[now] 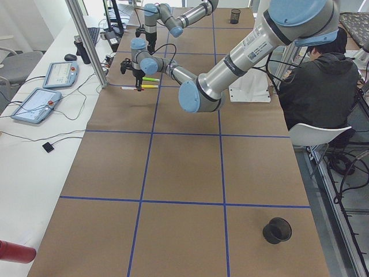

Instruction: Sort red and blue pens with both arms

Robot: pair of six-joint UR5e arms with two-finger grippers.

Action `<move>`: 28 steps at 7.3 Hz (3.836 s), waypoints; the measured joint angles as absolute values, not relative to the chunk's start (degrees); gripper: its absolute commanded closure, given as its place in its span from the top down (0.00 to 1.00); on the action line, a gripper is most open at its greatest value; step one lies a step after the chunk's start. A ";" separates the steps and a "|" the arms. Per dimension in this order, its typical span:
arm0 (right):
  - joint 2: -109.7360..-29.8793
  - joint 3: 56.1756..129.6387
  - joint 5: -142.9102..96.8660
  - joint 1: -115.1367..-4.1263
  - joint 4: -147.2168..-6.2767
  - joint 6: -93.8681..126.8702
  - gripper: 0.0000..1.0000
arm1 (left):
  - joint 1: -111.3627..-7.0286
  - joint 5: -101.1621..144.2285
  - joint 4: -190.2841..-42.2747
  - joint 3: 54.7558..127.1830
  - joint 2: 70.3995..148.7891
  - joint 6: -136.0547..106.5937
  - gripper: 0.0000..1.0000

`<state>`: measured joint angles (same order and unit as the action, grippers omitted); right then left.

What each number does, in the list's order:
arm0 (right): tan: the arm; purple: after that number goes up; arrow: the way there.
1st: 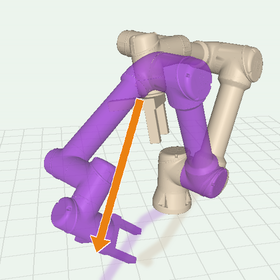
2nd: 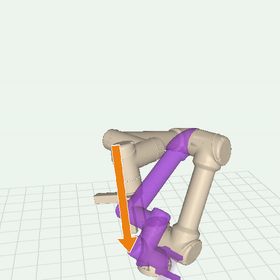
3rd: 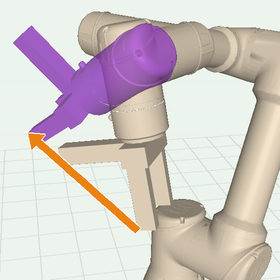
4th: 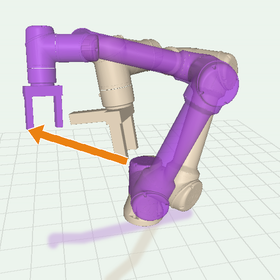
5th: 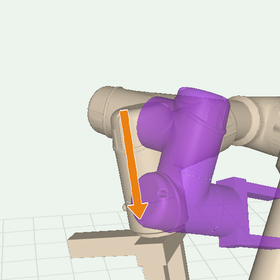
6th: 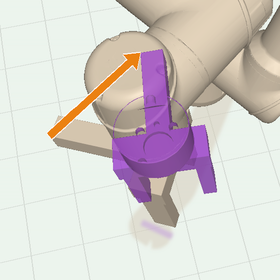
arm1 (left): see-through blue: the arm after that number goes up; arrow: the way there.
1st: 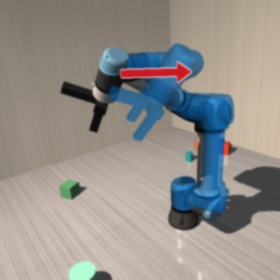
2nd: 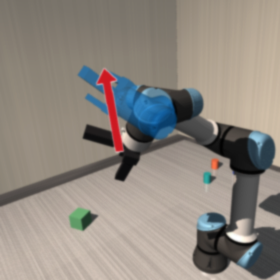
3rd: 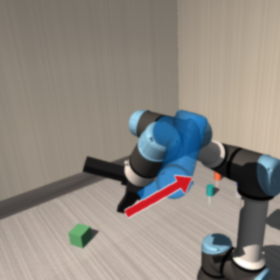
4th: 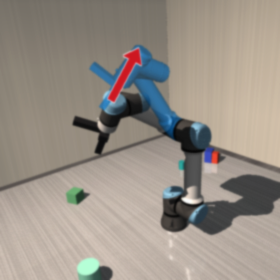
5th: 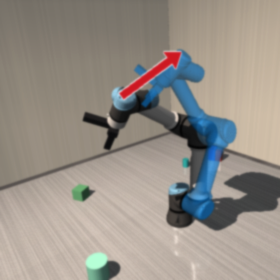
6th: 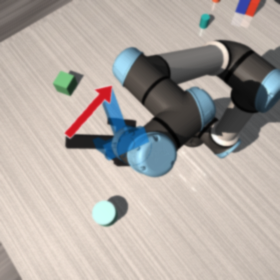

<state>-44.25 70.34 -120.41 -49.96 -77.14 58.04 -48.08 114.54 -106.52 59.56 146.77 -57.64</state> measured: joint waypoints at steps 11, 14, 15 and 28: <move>-42.92 63.76 -117.18 -44.60 -76.73 53.90 0.60 | -49.46 118.48 -105.51 66.01 139.56 -56.41 0.00; -42.89 63.57 -117.16 -44.49 -76.73 53.66 0.56 | -49.48 118.44 -105.47 66.09 139.46 -56.28 0.00; -42.80 63.55 -117.16 -44.42 -76.73 53.63 0.55 | -49.48 118.41 -105.47 66.09 139.43 -56.26 0.00; -42.44 64.55 -116.65 -44.47 -76.03 52.40 0.00 | -49.99 118.47 -105.76 66.52 139.04 -56.32 0.00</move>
